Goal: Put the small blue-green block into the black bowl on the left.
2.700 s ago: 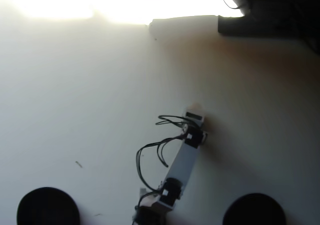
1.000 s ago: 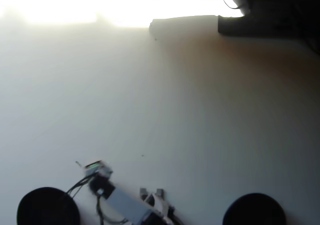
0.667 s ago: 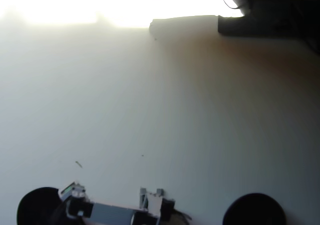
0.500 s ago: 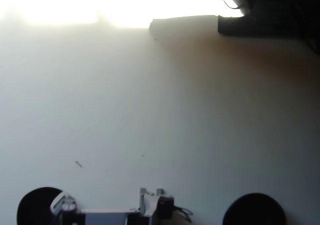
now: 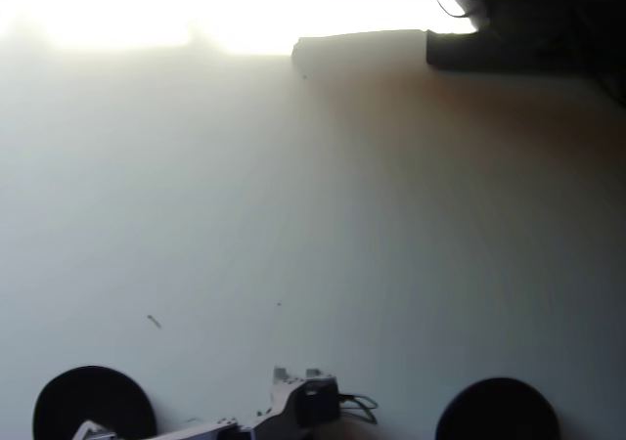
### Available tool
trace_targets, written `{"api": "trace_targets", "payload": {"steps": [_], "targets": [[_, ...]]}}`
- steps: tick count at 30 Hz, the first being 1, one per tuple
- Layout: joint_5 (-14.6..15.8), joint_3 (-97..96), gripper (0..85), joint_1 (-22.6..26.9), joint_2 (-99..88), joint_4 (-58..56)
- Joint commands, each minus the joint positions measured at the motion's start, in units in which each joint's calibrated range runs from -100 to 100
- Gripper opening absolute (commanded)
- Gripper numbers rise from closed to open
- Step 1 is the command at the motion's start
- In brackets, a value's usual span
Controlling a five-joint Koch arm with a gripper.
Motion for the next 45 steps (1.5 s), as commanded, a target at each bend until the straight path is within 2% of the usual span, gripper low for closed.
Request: {"api": "trace_targets", "payload": {"steps": [1, 7, 9, 13, 19, 26, 31, 37, 45], "targets": [[-1.51, 5.67, 8.5, -0.83, -0.63, -2.45], [-2.34, 4.47, 16.9, -2.2, -0.1, -2.78], [-2.59, 3.18, 27.6, -2.59, 0.76, -2.86], [-2.69, 3.09, 31.9, -3.13, 1.62, -2.86], [-3.57, 2.72, 31.9, -5.52, -1.71, -2.86], [-7.67, -10.96, 31.9, -14.8, -12.74, -0.83], [-10.26, -30.83, 31.7, -20.37, -25.38, 11.17], [-10.45, -36.75, 31.8, -25.1, -31.91, 13.84], [-13.58, -60.13, 31.8, -36.43, -46.05, 31.84]]}}
